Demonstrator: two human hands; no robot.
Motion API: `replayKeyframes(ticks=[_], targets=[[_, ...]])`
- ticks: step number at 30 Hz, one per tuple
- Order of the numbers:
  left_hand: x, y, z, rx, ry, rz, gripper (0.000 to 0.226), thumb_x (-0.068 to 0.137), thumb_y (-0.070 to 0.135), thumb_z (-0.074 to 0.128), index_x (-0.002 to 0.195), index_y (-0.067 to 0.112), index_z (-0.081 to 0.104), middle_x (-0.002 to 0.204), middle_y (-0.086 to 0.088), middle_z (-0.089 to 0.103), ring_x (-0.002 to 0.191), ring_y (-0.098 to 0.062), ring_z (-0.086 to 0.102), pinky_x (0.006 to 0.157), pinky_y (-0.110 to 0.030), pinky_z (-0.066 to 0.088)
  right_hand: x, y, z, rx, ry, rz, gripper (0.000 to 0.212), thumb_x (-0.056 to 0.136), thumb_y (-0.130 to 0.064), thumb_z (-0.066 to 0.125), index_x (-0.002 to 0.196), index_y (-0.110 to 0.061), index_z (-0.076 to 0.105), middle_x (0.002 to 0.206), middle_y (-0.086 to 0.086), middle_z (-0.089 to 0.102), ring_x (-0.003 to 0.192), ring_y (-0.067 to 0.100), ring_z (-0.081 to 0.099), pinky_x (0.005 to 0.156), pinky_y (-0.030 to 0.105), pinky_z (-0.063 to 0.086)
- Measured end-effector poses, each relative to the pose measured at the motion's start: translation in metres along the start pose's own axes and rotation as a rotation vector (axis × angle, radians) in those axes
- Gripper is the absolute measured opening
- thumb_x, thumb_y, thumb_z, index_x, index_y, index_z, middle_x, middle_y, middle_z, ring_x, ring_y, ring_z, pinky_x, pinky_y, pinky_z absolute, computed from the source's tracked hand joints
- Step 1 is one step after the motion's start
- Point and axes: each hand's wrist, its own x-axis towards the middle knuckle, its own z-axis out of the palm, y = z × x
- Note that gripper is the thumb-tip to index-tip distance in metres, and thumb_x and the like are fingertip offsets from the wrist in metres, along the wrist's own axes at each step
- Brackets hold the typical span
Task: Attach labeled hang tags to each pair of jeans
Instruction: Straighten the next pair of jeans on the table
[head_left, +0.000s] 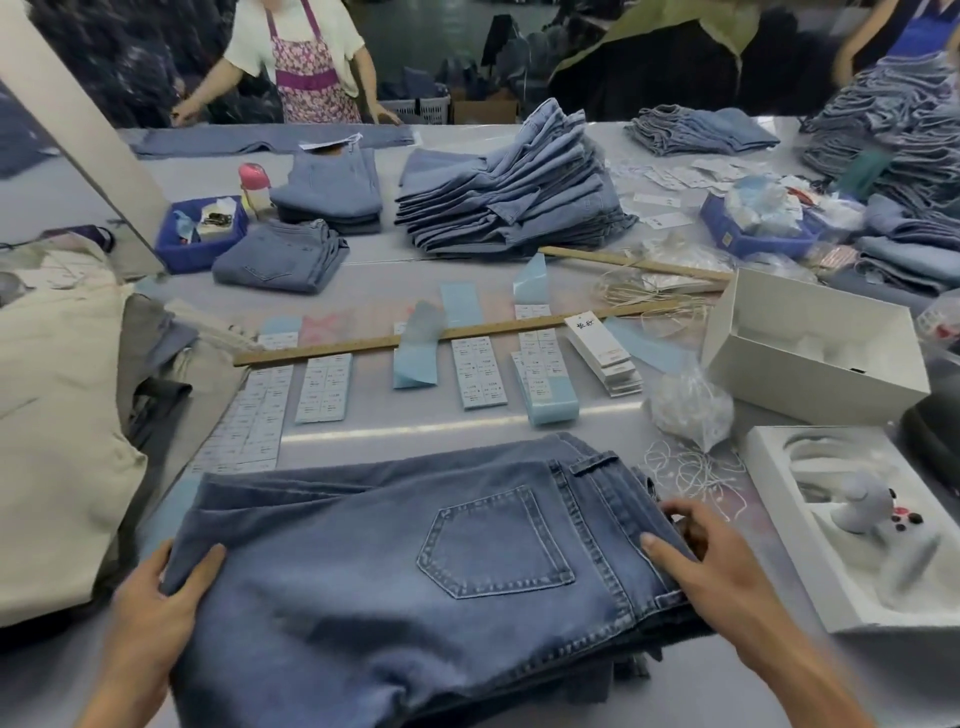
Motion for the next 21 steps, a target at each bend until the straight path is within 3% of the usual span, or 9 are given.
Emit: replayKeyframes(ticks=[3,6,9,12,14,16,18,19,21], targets=[[-0.006,-0.037,0.012,0.211,-0.129,-0.199,0.023,0.086,0.024,0.082,0.097,0.01,0.067,0.105,-0.027,0.071,0.099,-0.039,0.066,0.086,-0.046,0.048,-0.003,0.013,0.026,-0.266,-0.173,0.12,0.017,0.092,-0.038,0.071,0.103,-0.035,0.059,0.093,-0.008,0.066,0.077,0.006,0.061,0.075,0.031,0.048],[-0.019,-0.059,0.028,0.278,-0.166,-0.34,0.04,0.082,0.04,0.082,0.092,0.008,0.062,0.107,-0.029,0.067,0.107,-0.044,0.064,0.094,-0.049,0.046,-0.003,0.024,0.036,-0.508,-0.062,0.084,0.032,0.093,-0.05,0.063,0.118,-0.032,0.057,0.111,-0.01,0.05,0.101,0.011,0.054,0.085,0.031,0.046],[-0.032,-0.064,0.034,0.262,-0.111,-0.323,0.052,0.081,0.061,0.066,0.103,0.015,0.056,0.097,-0.021,0.064,0.091,-0.039,0.062,0.082,-0.048,0.046,-0.002,0.017,0.036,-0.483,0.113,-0.024,0.045,0.088,-0.056,0.063,0.124,-0.029,0.06,0.104,-0.013,0.049,0.097,0.012,0.055,0.076,0.028,0.043],[-0.039,-0.065,0.039,0.325,-0.034,-0.363,0.046,0.088,0.052,0.072,0.105,0.014,0.054,0.11,-0.029,0.065,0.099,-0.046,0.062,0.087,-0.052,0.048,0.003,0.001,0.044,-0.456,-0.062,0.093,0.054,0.088,-0.061,0.064,0.13,-0.03,0.053,0.115,-0.011,0.062,0.1,0.011,0.062,0.074,0.027,0.044],[-0.042,-0.061,0.046,0.393,0.001,-0.366,0.049,0.086,0.038,0.077,0.117,0.006,0.055,0.125,-0.033,0.059,0.111,-0.052,0.057,0.097,-0.057,0.047,0.0,-0.01,0.05,-0.434,-0.109,0.027,0.04,0.09,-0.048,0.07,0.124,-0.037,0.051,0.113,-0.015,0.065,0.098,0.005,0.062,0.074,0.022,0.045],[-0.046,-0.052,0.058,0.503,0.101,-0.224,0.065,0.082,0.027,0.079,0.136,0.003,0.052,0.135,-0.034,0.049,0.116,-0.056,0.05,0.099,-0.066,0.041,-0.008,-0.027,0.055,-0.358,-0.051,-0.113,0.04,0.091,-0.027,0.074,0.115,-0.049,0.05,0.1,-0.023,0.064,0.087,-0.005,0.061,0.068,0.012,0.045],[-0.056,-0.026,0.074,0.542,0.153,0.106,0.077,0.073,0.022,0.083,0.141,0.006,0.051,0.136,-0.03,0.047,0.113,-0.056,0.049,0.093,-0.068,0.041,-0.026,-0.032,0.057,-0.406,0.084,-0.316,0.051,0.084,-0.012,0.079,0.12,-0.042,0.057,0.098,-0.019,0.066,0.087,0.001,0.063,0.075,0.016,0.052],[-0.061,-0.008,0.084,0.509,0.087,0.285,0.084,0.069,0.021,0.086,0.143,0.01,0.049,0.14,-0.026,0.047,0.119,-0.053,0.049,0.096,-0.067,0.041,-0.035,-0.033,0.064,-0.427,0.16,-0.445,0.053,0.08,-0.007,0.083,0.123,-0.03,0.063,0.098,-0.012,0.068,0.086,0.008,0.064,0.075,0.025,0.056],[-0.068,0.04,0.107,0.379,-0.19,0.545,0.101,0.069,0.024,0.09,0.154,0.024,0.035,0.157,-0.011,0.037,0.142,-0.035,0.038,0.112,-0.056,0.035,-0.059,-0.047,0.082,-0.468,0.191,-0.682,0.043,0.081,-0.007,0.081,0.122,-0.017,0.069,0.093,-0.005,0.067,0.08,0.019,0.064,0.068,0.034,0.058]])
